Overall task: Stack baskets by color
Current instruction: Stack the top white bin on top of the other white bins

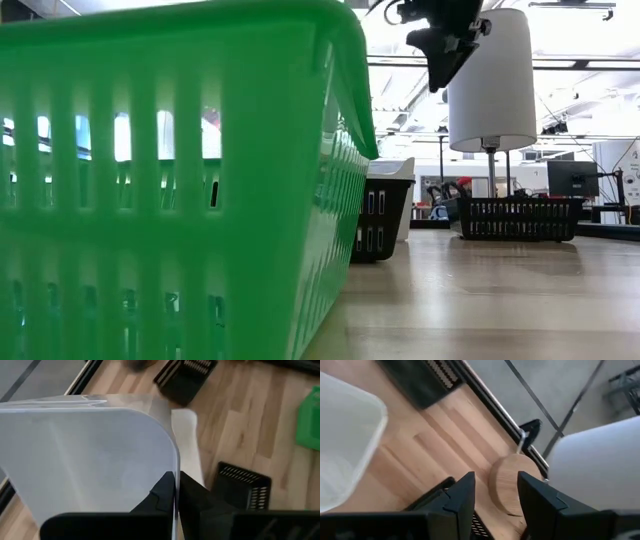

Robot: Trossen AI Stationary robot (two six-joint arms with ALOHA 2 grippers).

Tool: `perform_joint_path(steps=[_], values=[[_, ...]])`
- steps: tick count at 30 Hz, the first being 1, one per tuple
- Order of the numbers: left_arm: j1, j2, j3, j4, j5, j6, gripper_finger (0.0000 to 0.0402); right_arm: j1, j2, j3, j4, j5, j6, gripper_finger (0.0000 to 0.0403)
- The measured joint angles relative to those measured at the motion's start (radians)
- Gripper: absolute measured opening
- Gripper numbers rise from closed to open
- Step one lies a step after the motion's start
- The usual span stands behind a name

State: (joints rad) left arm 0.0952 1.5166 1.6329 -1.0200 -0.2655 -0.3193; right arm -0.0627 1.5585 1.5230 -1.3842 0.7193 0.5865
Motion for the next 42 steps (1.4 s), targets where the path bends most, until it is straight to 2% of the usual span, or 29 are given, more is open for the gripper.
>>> perform_joint_path(steps=[4, 11, 17, 26, 35, 42], values=[[-0.02, 0.0, 0.0, 0.015, -0.014, 0.024, 0.0, -0.024, 0.0, 0.0, -0.001, -0.035, -0.023, 0.0134], [-0.025, 0.0, 0.0, -0.059, -0.053, 0.052, 0.0, -0.069, 0.0, 0.0, 0.103, -0.31, -0.101, 0.0134], [-0.023, -0.004, 0.0, -0.119, -0.145, 0.103, 0.0, -0.118, 0.011, 0.0, 0.127, -0.405, -0.094, 0.0134], [0.041, -0.072, 0.002, -0.173, -0.173, 0.171, 0.0, -0.14, 0.103, 0.0, 0.23, -0.493, -0.17, 0.0134], [0.123, -0.118, 0.002, -0.21, -0.162, 0.2, 0.0, -0.154, 0.156, 0.0, 0.473, -0.533, -0.435, 0.0134], [0.166, -0.122, 0.001, -0.223, -0.155, 0.221, 0.0, -0.17, 0.192, 0.0, 0.51, -0.542, -0.519, 0.0134]])
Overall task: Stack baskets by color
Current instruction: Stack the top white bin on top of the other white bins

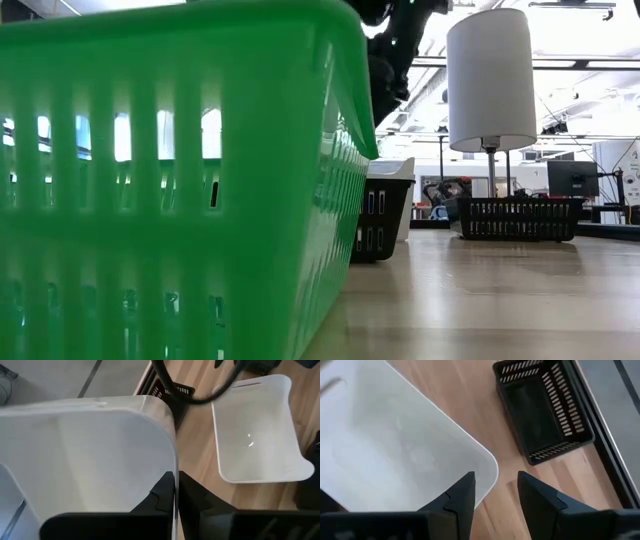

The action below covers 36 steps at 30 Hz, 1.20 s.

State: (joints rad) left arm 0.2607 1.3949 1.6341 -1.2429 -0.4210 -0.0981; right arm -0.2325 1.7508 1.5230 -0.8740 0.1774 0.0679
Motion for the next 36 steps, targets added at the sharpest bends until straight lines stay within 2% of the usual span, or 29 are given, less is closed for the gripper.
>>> perform_joint_path(steps=[7, 12, 20, 30, 36], values=[[0.026, 0.0, 0.0, -0.003, 0.001, 0.006, 0.0, -0.005, 0.086, 0.0, 0.065, -0.049, -0.272, 0.0134], [0.042, 0.0, 0.0, -0.01, 0.009, 0.016, 0.0, 0.0, 0.116, 0.0, 0.138, -0.075, -0.384, 0.0134], [0.041, 0.001, 0.0, -0.018, 0.009, 0.024, 0.0, 0.008, 0.125, 0.0, 0.234, -0.259, -0.492, 0.0134], [0.071, -0.002, 0.0, -0.028, -0.017, 0.024, 0.0, 0.063, 0.201, 0.0, 0.362, -0.153, -0.566, 0.0134], [0.113, -0.002, -0.001, -0.033, -0.018, 0.042, 0.0, 0.065, 0.216, 0.0, 0.405, -0.158, -0.566, 0.0134]])
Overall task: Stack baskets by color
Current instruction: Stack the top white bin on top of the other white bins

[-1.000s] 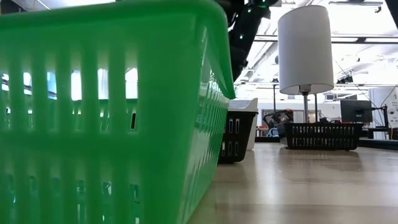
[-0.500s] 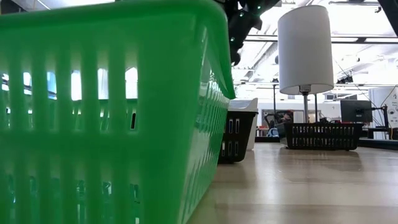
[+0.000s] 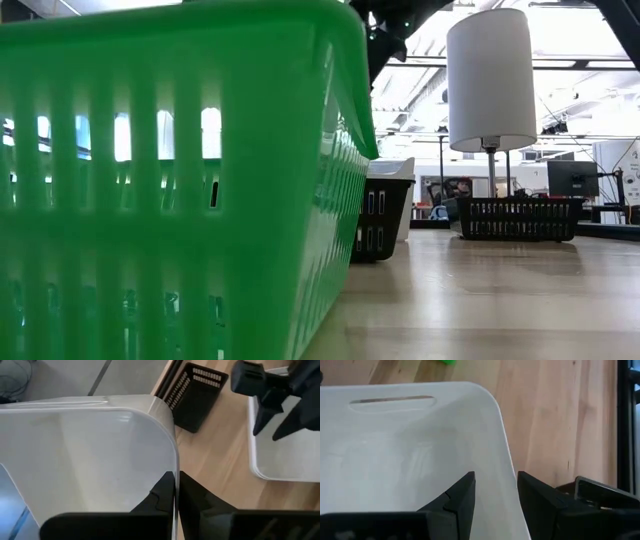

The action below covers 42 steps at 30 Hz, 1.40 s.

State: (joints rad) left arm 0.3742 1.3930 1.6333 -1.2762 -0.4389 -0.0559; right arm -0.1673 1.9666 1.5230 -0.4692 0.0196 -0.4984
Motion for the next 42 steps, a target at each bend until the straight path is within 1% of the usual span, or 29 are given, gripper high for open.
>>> perform_joint_path(steps=[2, 6, 9, 13, 18, 23, 26, 29, 35, 37, 42], values=[[0.012, 0.0, 0.0, 0.0, 0.0, 0.006, 0.0, 0.0, 0.008, 0.0, 0.007, -0.028, 0.0, 0.0134], [0.029, 0.0, 0.0, 0.0, 0.004, 0.012, 0.0, 0.012, 0.023, 0.0, 0.028, -0.117, 0.0, 0.0134], [0.038, 0.0, 0.0, 0.0, 0.005, 0.016, 0.0, 0.024, 0.05, 0.0, 0.042, -0.131, 0.0, 0.0134], [0.039, 0.0, 0.0, 0.0, 0.005, 0.017, 0.0, 0.034, 0.067, 0.0, 0.059, -0.045, 0.001, 0.0134], [0.039, 0.0, 0.0, 0.0, 0.008, 0.031, 0.0, 0.029, 0.067, 0.0, 0.107, 0.009, 0.033, 0.0131], [0.039, 0.0, 0.0, -0.001, 0.008, 0.034, 0.0, 0.005, 0.067, 0.0, 0.116, 0.107, 0.074, 0.0111], [0.039, 0.0, 0.0, 0.0, 0.008, 0.034, 0.0, -0.016, 0.067, 0.0, 0.124, 0.159, 0.129, 0.0098], [0.039, 0.0, 0.0, 0.0, 0.009, 0.034, 0.0, -0.038, 0.067, 0.0, 0.131, 0.171, 0.177, 0.009], [0.039, 0.0, 0.0, 0.0, 0.012, 0.034, 0.0, -0.074, 0.066, 0.0, 0.141, 0.181, 0.181, 0.0087], [0.039, 0.0, 0.0, -0.001, 0.03, 0.041, 0.0, -0.082, 0.066, 0.0, 0.14, 0.161, 0.179, 0.0087], [0.037, 0.0, 0.0, -0.001, 0.088, 0.06, 0.0, -0.075, 0.048, 0.0, 0.133, 0.155, 0.184, 0.0087]])
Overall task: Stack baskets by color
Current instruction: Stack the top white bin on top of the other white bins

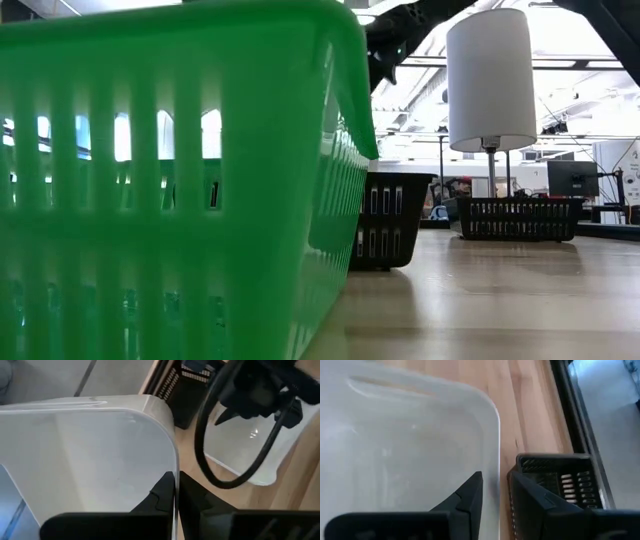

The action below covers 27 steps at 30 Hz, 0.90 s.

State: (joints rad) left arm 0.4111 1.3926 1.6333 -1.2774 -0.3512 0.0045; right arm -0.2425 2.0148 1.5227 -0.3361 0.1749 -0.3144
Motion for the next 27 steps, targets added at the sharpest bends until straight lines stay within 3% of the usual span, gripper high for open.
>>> perform_joint_path(steps=[16, 27], values=[[-0.095, 0.0, 0.0, 0.017, 0.014, 0.053, 0.0, 0.096, -0.302, 0.0, -0.325, 0.06, 0.225, 0.0087], [-0.183, 0.019, 0.0, 0.179, 0.126, 0.099, 0.0, 0.126, -0.512, 0.0, -0.442, 0.172, 0.302, 0.0087]])
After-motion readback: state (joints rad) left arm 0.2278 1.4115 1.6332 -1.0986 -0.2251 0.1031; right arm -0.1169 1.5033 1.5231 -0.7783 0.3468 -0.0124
